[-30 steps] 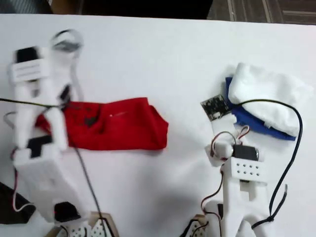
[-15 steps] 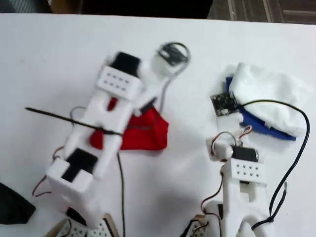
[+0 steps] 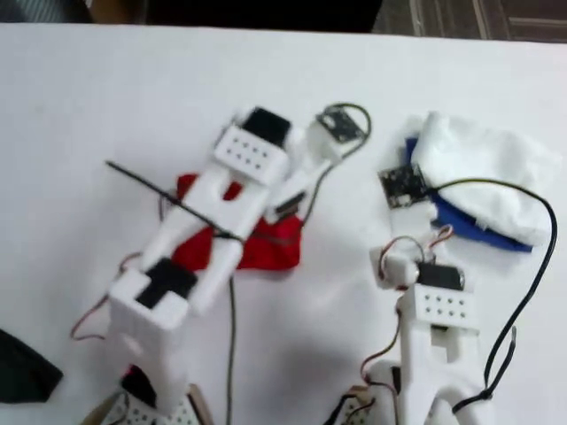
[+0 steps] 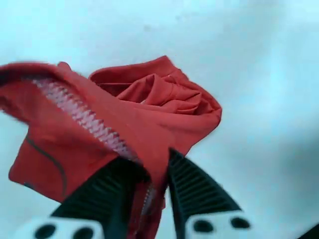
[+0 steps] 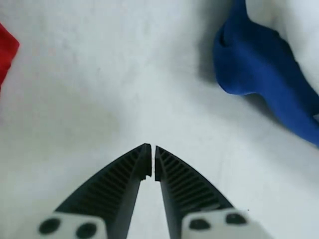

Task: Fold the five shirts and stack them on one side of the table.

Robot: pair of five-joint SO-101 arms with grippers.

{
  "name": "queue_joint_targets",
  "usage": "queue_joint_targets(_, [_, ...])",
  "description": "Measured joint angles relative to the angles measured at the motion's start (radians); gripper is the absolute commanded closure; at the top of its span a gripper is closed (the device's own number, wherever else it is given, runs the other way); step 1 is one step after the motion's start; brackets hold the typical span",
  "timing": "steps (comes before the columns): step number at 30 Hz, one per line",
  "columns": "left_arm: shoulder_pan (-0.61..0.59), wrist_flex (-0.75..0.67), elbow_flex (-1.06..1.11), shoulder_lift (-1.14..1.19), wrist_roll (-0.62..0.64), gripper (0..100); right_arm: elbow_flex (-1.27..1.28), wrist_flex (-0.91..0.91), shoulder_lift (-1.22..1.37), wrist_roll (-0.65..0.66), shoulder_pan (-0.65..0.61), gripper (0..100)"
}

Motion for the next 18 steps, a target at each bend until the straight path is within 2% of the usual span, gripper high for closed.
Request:
queue_joint_targets(4, [-0.060,0.000,0.000,0.000,0.000,78,0.012,0.000,0.000,0.000,0.000,97.6])
queue_joint_targets(12, [-0.270,0.000,-0.008,-0.026,-0.051,79,0.012,0.000,0.000,0.000,0.000,97.6])
queue_joint_targets(18, [-0.382,-0.029,-0.008,-0.026,-0.075,79,0.012,0.000,0.000,0.000,0.000,97.6])
